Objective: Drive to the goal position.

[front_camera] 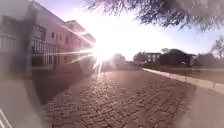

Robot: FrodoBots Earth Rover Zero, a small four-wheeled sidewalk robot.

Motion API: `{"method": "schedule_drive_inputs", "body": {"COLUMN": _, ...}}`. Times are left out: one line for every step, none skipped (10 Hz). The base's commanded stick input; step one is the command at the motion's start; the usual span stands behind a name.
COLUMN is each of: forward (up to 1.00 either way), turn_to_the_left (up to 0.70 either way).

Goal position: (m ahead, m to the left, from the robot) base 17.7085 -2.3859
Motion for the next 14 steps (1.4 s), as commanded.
{"method": "schedule_drive_inputs", "body": {"forward": 1.0, "turn_to_the_left": 0.0}}
{"method": "schedule_drive_inputs", "body": {"forward": 1.0, "turn_to_the_left": 0.0}}
{"method": "schedule_drive_inputs", "body": {"forward": 1.0, "turn_to_the_left": 0.0}}
{"method": "schedule_drive_inputs", "body": {"forward": 1.0, "turn_to_the_left": 0.0}}
{"method": "schedule_drive_inputs", "body": {"forward": 1.0, "turn_to_the_left": 0.0}}
{"method": "schedule_drive_inputs", "body": {"forward": 1.0, "turn_to_the_left": 0.0}}
{"method": "schedule_drive_inputs", "body": {"forward": 1.0, "turn_to_the_left": 0.0}}
{"method": "schedule_drive_inputs", "body": {"forward": 1.0, "turn_to_the_left": 0.0}}
{"method": "schedule_drive_inputs", "body": {"forward": 1.0, "turn_to_the_left": 0.0}}
{"method": "schedule_drive_inputs", "body": {"forward": 1.0, "turn_to_the_left": 0.0}}
{"method": "schedule_drive_inputs", "body": {"forward": 1.0, "turn_to_the_left": 0.0}}
{"method": "schedule_drive_inputs", "body": {"forward": 1.0, "turn_to_the_left": 0.0}}
{"method": "schedule_drive_inputs", "body": {"forward": 1.0, "turn_to_the_left": 0.0}}
{"method": "schedule_drive_inputs", "body": {"forward": 1.0, "turn_to_the_left": 0.0}}
